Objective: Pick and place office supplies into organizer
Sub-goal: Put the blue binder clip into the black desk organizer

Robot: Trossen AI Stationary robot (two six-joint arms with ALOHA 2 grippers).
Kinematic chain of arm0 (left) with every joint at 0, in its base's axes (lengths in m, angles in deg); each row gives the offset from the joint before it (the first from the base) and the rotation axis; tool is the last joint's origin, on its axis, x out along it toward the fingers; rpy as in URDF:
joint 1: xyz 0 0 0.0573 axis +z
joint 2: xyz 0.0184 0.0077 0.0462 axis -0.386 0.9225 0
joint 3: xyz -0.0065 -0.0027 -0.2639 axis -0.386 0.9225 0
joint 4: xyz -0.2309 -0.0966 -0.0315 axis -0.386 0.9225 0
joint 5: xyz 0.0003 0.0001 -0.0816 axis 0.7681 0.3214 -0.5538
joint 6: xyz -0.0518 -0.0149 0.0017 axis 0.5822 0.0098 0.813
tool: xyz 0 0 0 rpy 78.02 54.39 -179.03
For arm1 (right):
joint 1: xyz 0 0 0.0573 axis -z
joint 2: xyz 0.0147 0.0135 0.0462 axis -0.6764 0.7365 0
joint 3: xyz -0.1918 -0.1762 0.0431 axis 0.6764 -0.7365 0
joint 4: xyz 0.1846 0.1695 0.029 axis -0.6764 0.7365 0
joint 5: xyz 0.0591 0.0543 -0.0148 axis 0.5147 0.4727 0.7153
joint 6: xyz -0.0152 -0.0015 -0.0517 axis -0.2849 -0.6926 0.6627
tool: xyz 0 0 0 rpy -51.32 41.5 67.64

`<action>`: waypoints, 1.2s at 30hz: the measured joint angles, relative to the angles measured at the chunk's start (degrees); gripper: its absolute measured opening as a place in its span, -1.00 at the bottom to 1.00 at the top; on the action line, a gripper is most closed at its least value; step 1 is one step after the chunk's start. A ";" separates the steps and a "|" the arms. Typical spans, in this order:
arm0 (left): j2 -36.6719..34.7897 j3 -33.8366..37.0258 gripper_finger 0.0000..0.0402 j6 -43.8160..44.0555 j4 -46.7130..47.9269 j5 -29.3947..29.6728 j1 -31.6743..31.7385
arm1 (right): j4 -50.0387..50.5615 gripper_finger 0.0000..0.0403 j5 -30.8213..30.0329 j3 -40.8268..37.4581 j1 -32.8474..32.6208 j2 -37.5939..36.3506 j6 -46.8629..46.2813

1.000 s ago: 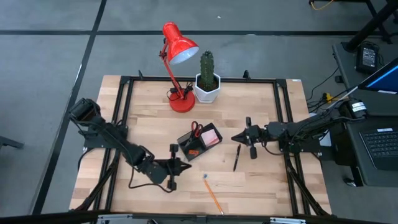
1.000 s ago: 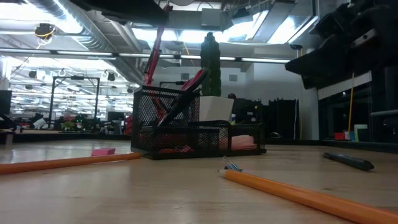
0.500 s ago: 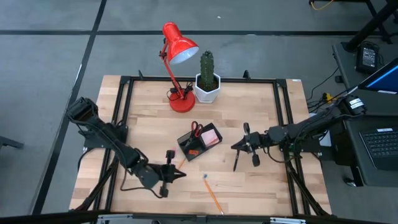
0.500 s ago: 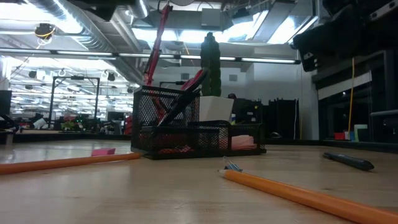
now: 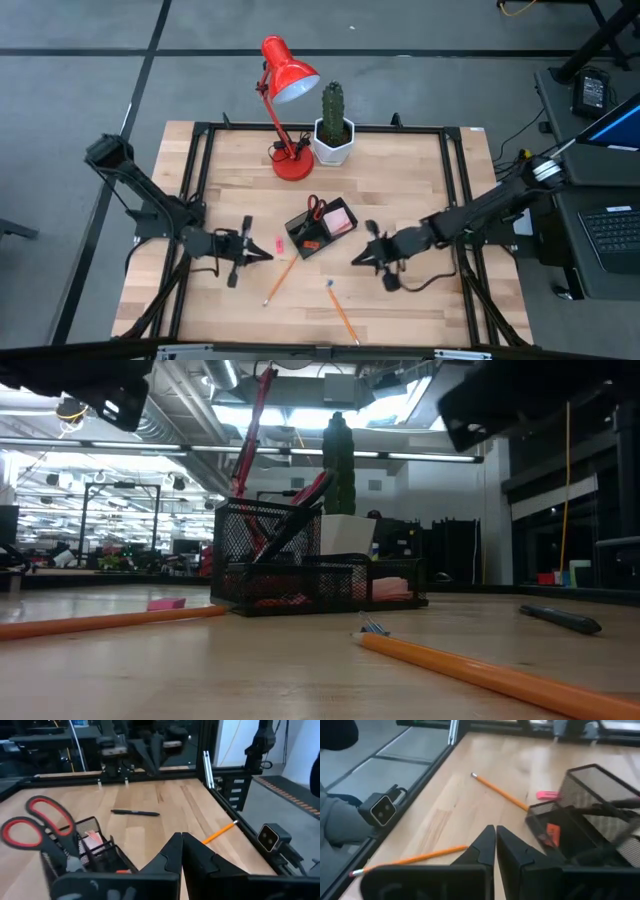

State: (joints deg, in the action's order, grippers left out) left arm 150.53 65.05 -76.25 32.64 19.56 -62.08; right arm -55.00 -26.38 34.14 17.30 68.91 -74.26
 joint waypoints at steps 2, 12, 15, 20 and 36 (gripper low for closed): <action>-2.00 1.38 -0.99 0.04 0.03 0.00 0.00 | 0.09 -0.90 -0.01 2.81 -0.14 3.53 -0.01; -3.43 2.70 -1.00 1.29 0.42 -2.10 -0.37 | 0.12 -0.68 9.24 11.69 1.68 17.61 -5.70; -3.34 2.69 -0.99 2.19 0.52 -3.32 -0.39 | 0.24 -0.54 9.48 13.52 2.20 21.29 -5.73; -3.34 2.69 -0.99 2.14 0.56 -3.90 -1.57 | 4.28 -0.34 9.61 18.77 2.04 26.83 -5.79; -3.32 2.69 -0.98 2.49 3.16 -3.89 -2.27 | 18.25 -0.22 11.91 27.40 2.73 32.81 -4.26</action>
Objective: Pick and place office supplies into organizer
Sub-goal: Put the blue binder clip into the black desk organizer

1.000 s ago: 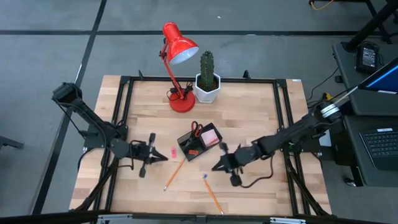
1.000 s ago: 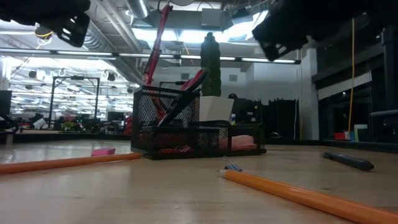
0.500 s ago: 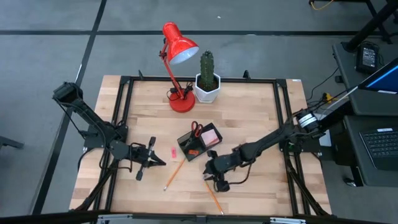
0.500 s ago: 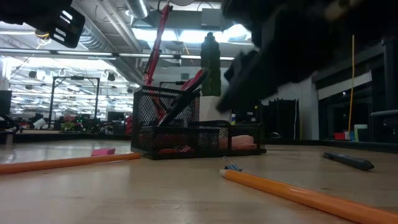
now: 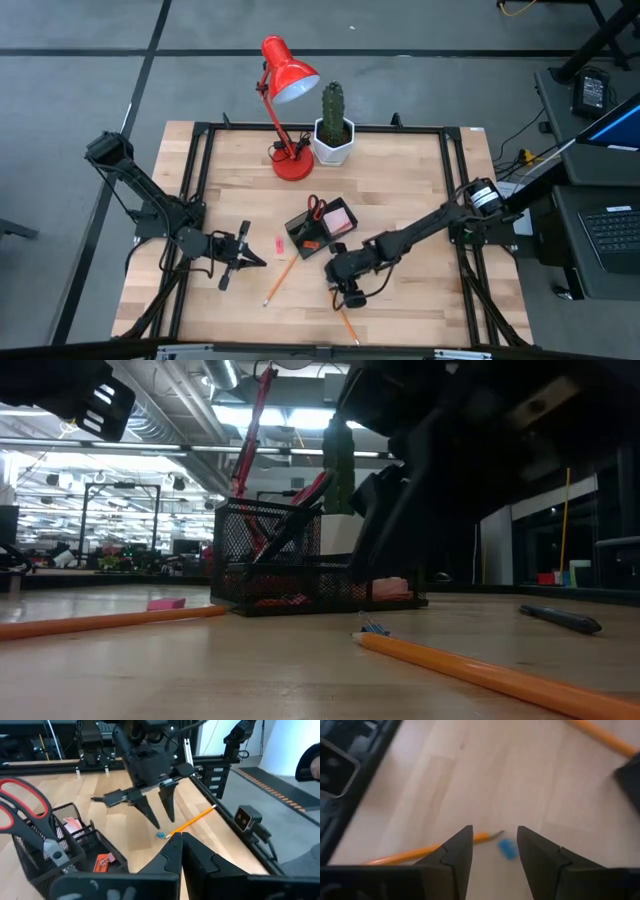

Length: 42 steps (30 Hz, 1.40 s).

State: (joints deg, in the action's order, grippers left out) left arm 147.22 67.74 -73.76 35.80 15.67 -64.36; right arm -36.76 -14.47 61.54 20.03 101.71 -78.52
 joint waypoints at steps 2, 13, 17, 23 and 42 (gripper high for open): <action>0.02 0.00 -0.99 -0.02 0.23 0.00 0.00 | 0.20 -0.22 -1.15 0.02 0.45 0.00 0.66; 0.02 0.00 -0.99 0.04 0.83 0.00 0.00 | 0.17 -0.22 0.56 -0.24 1.94 1.65 0.84; 0.02 0.00 -0.99 0.00 1.45 0.00 0.00 | 0.01 -0.22 0.75 -0.26 1.87 2.65 -0.34; 0.02 0.00 -0.99 0.04 1.69 0.02 0.00 | -0.37 -0.22 1.03 -0.26 1.91 2.69 -0.31; 0.02 0.00 -0.99 0.23 1.67 0.24 0.00 | -0.45 -0.52 3.30 -0.26 1.91 2.93 -1.97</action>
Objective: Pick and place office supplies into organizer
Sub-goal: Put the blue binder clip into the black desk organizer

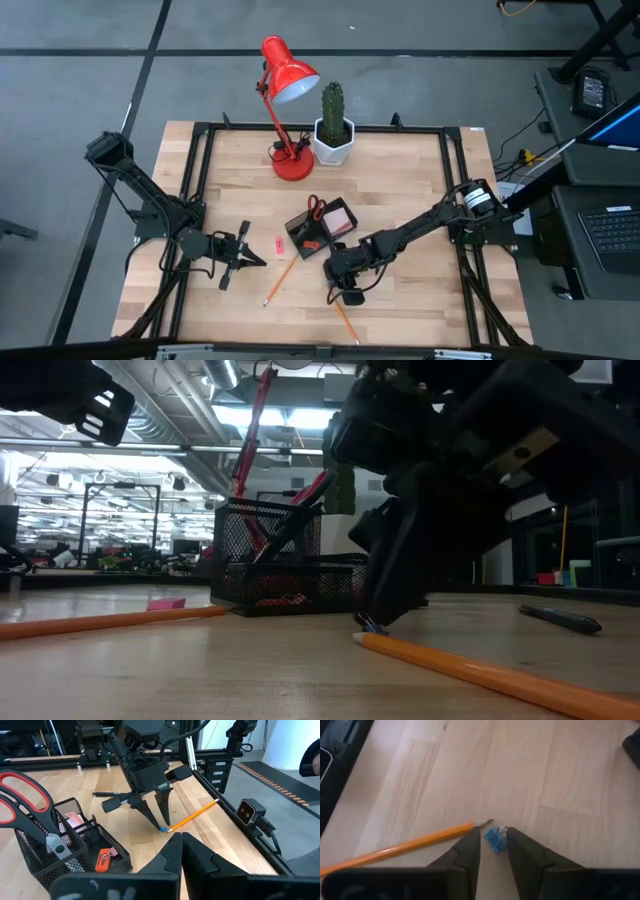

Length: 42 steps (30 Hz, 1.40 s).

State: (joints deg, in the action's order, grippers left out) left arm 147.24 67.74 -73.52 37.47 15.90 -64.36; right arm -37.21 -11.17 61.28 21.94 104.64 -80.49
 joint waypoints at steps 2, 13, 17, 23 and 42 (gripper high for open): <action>0.00 0.00 -0.99 0.31 0.00 0.00 0.00 | -0.28 -0.53 0.00 0.00 -0.04 0.00 -0.02; 0.00 0.00 -1.00 0.86 0.00 0.01 0.01 | -0.77 -0.52 0.07 0.00 -0.02 0.96 -0.04; 0.00 0.00 -0.98 0.84 0.02 0.02 0.00 | -1.45 -0.52 0.46 0.09 0.01 1.58 -0.04; 0.00 0.00 -1.00 0.84 0.00 0.02 0.02 | -2.77 -0.52 0.40 0.07 0.01 1.66 0.20; 0.00 0.00 -0.99 0.81 0.02 0.02 0.01 | -3.05 -0.97 0.42 0.07 0.01 1.68 0.44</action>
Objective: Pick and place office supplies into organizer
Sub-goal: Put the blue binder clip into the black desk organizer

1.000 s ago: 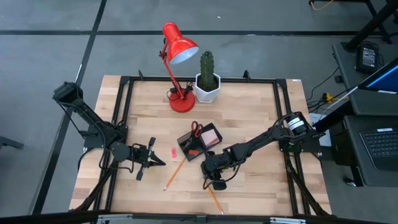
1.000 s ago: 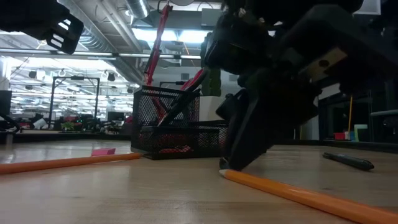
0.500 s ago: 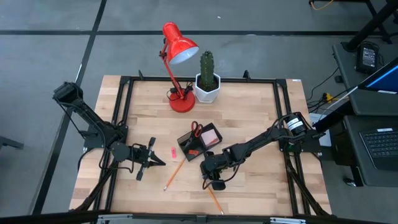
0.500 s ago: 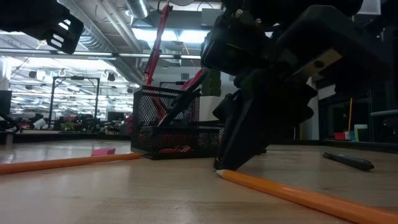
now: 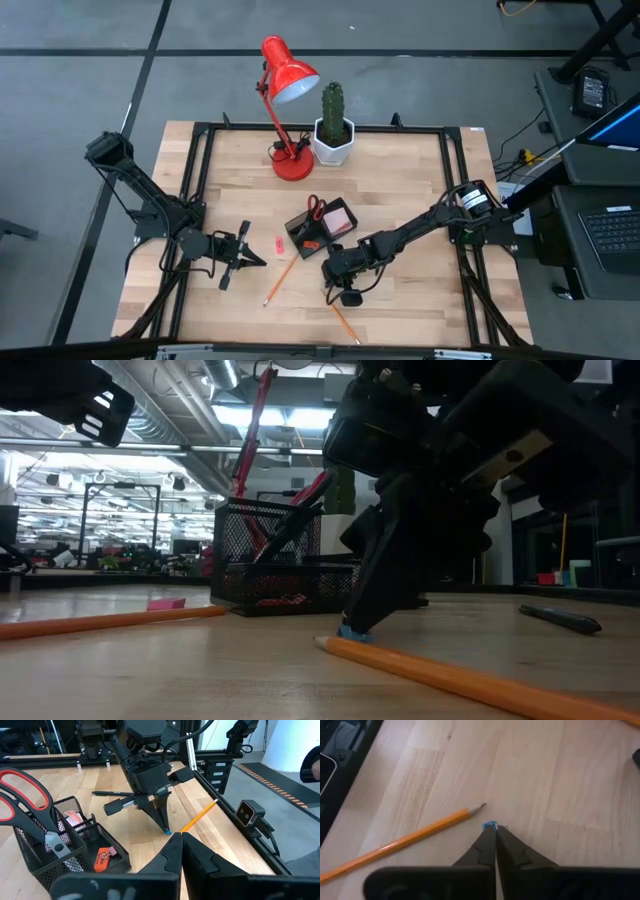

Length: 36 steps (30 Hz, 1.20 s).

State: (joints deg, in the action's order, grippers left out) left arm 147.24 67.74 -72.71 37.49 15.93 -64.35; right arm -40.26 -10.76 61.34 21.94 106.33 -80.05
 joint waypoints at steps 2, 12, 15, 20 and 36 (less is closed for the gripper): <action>0.00 0.00 -0.99 -0.01 0.00 0.00 0.01 | -0.10 -0.98 -0.02 0.00 0.00 0.00 0.06; -0.01 0.00 -0.99 -0.07 0.02 0.41 -0.01 | -0.14 -1.00 0.34 0.68 0.26 -2.99 4.11; -0.02 -0.02 -0.99 -0.67 0.00 0.63 0.01 | 2.45 -1.00 -0.45 0.76 1.20 -5.89 5.71; -0.02 -0.02 -1.00 -1.15 -0.02 0.63 0.01 | 3.26 -1.00 -4.05 0.76 3.08 -9.70 9.68; -0.02 -0.02 -0.99 -4.23 -0.02 3.69 0.01 | -17.89 -1.00 -17.65 -9.76 7.55 -10.59 10.30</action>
State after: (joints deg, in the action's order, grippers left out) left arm 147.22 67.71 -76.94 37.47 19.62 -64.33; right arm -58.15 -28.41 51.58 29.49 95.73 -69.75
